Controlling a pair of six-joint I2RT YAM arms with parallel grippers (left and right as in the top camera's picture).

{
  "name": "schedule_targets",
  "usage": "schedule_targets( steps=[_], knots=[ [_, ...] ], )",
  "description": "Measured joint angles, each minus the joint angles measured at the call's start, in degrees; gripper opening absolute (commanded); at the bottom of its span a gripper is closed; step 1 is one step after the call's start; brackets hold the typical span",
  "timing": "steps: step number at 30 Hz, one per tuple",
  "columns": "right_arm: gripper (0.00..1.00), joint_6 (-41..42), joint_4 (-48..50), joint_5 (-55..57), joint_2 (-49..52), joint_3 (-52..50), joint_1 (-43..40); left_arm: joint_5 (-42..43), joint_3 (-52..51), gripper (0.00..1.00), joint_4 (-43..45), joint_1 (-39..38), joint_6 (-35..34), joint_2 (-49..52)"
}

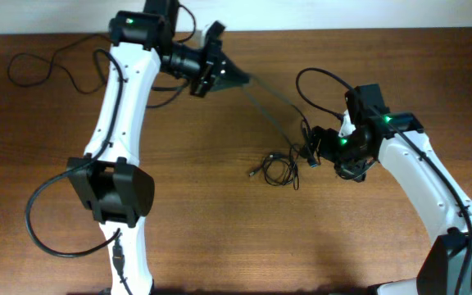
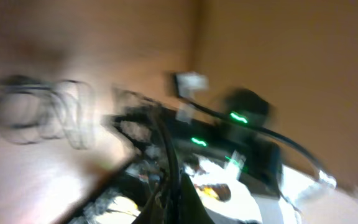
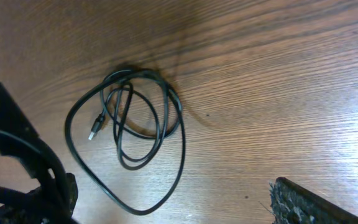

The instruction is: Untangle cables

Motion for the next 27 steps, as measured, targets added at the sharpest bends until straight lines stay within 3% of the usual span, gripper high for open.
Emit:
schedule_targets(
  steps=[7,27],
  knots=[
    [0.99,1.07,-1.77,0.48,0.0,0.37,-2.4,-19.28,-0.02,0.0,-3.58,1.05,-0.04,0.0],
    [0.99,-7.69,1.14,-21.66,0.0,1.31,-7.08,-34.4,0.0,0.0,-3.58,3.02,8.09,0.0]
  ],
)
